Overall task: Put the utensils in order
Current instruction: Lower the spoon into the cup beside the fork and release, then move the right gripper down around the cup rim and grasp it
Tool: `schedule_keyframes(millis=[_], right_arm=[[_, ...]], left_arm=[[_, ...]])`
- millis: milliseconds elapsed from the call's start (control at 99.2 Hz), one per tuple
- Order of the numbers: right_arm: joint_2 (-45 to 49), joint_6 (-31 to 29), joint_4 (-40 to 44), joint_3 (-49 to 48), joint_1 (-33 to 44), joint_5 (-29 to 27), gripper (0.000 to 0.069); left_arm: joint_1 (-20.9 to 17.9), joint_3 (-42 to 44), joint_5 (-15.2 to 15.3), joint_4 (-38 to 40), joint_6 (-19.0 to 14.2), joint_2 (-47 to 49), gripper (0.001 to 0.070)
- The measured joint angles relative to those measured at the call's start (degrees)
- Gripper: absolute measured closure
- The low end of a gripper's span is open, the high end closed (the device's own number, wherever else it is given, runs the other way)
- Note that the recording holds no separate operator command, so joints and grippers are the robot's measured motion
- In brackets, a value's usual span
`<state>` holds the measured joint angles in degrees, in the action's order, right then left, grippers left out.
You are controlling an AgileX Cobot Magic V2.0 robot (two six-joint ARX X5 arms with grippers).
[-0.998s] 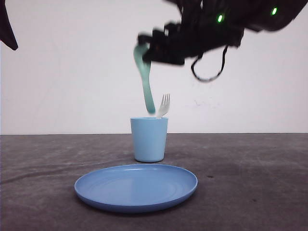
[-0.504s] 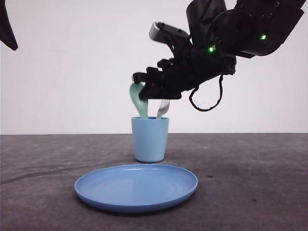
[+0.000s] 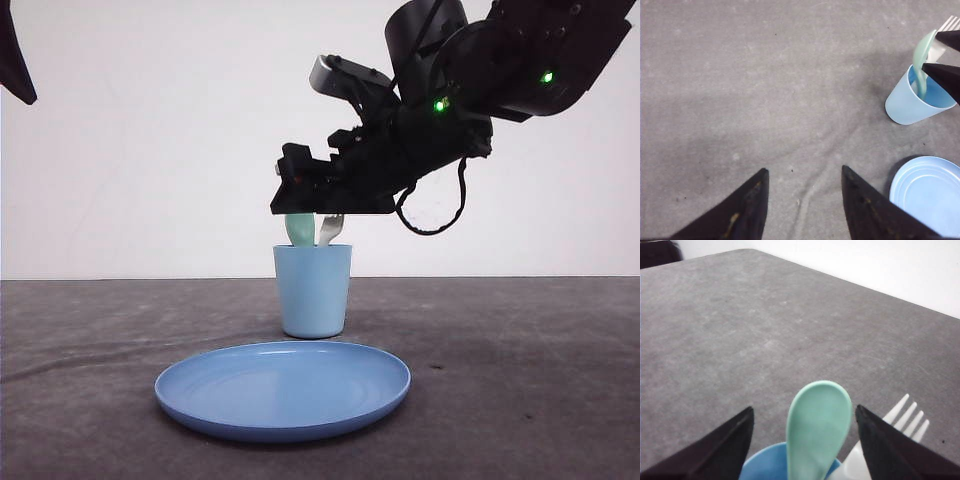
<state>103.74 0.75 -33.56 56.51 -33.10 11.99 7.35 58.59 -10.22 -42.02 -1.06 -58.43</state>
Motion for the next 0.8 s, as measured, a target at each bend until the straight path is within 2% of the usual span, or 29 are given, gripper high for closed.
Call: schedule_keyframes(millis=[161,282,656,797], right_arm=[[-6.2,-2.1,3.8,0.0,0.0,2.0,0.0272],[-12.1,-2.6,10.8,0.0,0.0,4.7,0.0272],[-26.5,-2.7,40.6,0.0,2.8,4.4,0.0272],[-28.3,-2.7,44.0,-0.9,3.6,2.7,0.0273]], left_arm=[[0.0,0.0,0.0,-0.3,0.0,0.0,0.0438],[0.0,0.0,0.0,-0.4,0.0,0.0,0.0438],[0.0,0.0,0.0,-0.5,0.2,0.0,0.0438],[0.0,0.0,0.0,-0.5,0.3,0.0,0.0438]])
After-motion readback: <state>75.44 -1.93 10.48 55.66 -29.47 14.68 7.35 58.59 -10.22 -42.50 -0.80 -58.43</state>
